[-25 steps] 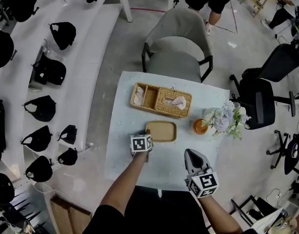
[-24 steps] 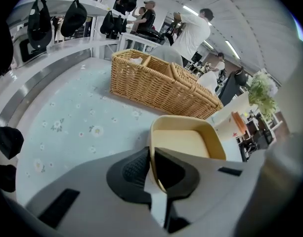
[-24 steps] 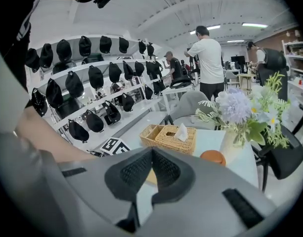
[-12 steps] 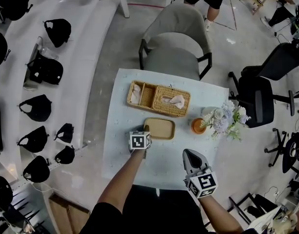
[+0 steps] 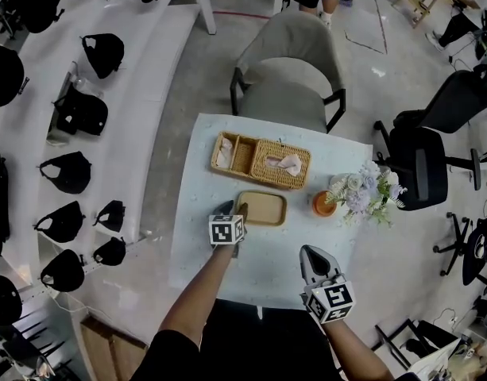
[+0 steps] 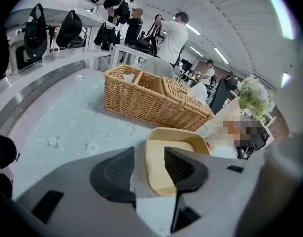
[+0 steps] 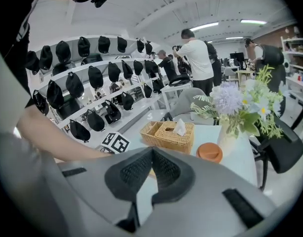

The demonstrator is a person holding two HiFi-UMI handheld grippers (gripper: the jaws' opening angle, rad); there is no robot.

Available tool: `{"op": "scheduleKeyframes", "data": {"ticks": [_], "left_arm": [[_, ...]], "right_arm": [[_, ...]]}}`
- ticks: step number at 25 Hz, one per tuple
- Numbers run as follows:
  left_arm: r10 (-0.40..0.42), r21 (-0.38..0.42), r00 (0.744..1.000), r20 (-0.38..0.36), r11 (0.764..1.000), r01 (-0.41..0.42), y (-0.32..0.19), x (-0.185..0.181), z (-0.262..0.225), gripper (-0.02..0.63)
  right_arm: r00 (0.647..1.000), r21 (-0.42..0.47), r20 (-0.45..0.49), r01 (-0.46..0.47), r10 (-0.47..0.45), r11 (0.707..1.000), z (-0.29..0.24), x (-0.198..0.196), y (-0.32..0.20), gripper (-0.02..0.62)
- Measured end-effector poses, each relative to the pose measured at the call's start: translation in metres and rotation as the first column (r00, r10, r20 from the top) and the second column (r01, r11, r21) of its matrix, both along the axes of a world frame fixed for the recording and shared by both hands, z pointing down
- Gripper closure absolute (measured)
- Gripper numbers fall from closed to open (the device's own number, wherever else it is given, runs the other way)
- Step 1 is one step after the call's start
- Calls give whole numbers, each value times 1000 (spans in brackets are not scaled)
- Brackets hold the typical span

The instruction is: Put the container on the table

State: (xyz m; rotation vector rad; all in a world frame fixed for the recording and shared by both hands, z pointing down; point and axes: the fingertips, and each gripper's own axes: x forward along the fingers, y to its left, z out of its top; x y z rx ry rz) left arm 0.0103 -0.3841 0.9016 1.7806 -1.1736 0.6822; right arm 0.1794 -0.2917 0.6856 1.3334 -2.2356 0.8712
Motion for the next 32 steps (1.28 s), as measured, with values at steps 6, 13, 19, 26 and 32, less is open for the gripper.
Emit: {"op": "scheduleKeyframes", "data": {"ticks": [6, 13, 19, 26, 32], "left_arm": [[-14, 50, 1000, 4, 999, 14, 18, -8, -34, 433], [-69, 123, 997, -27, 990, 72, 64, -13, -96, 433], [-139, 186, 987, -83, 971, 153, 119, -27, -153, 433], [-169, 283, 973, -159, 936, 209, 199, -1, -230, 434], [-91, 381, 987, -134, 915, 136, 238, 28, -283, 485]], "right_arm": [[1000, 2, 12, 13, -13, 1000, -8, 1, 36, 597], [1000, 42, 0, 28, -28, 999, -35, 24, 66, 597], [999, 90, 22, 22, -24, 996, -52, 33, 96, 597], [994, 146, 40, 90, -97, 985, -55, 31, 130, 597], [995, 184, 50, 80, -91, 980, -74, 32, 148, 597]]}}
